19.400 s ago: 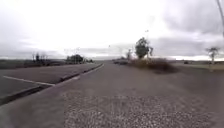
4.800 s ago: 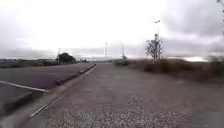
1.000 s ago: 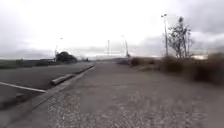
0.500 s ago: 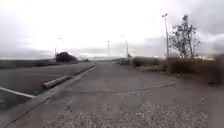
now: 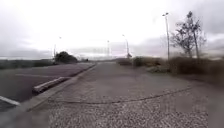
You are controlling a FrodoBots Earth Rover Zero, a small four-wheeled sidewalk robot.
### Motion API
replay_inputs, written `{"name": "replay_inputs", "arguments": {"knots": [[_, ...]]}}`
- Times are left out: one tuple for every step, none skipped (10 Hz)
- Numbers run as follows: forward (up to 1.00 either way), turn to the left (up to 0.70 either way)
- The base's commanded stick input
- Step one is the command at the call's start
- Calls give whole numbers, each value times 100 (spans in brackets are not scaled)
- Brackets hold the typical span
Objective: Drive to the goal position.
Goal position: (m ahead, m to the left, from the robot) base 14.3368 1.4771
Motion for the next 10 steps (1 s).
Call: {"name": "replay_inputs", "arguments": {"knots": [[100, 0], [100, 0], [100, 0], [100, 0], [100, 0], [100, 0], [100, 0], [100, 0], [100, 0], [100, 0]]}}
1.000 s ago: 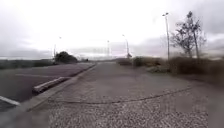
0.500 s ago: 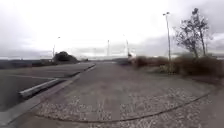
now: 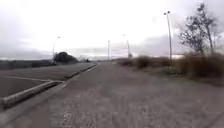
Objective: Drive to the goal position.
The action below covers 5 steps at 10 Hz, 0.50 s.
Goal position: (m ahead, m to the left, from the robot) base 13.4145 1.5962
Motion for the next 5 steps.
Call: {"name": "replay_inputs", "arguments": {"knots": [[100, 0], [100, 0], [100, 0], [100, 0], [100, 0]]}}
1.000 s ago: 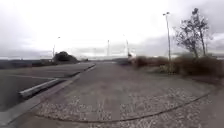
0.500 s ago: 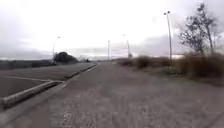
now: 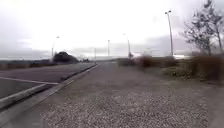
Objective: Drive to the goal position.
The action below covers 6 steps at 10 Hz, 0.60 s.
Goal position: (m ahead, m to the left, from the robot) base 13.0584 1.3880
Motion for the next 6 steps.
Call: {"name": "replay_inputs", "arguments": {"knots": [[100, 0], [100, 0], [100, 0], [100, 0], [100, 0], [100, 0]]}}
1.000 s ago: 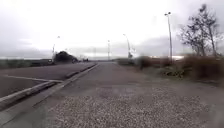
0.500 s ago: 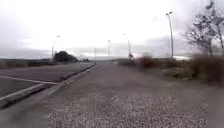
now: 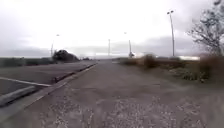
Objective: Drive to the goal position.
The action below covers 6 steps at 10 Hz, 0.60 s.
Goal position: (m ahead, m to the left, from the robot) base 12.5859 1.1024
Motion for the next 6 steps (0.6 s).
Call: {"name": "replay_inputs", "arguments": {"knots": [[100, 0], [100, 0], [100, 0], [100, 0], [100, 0], [100, 0]]}}
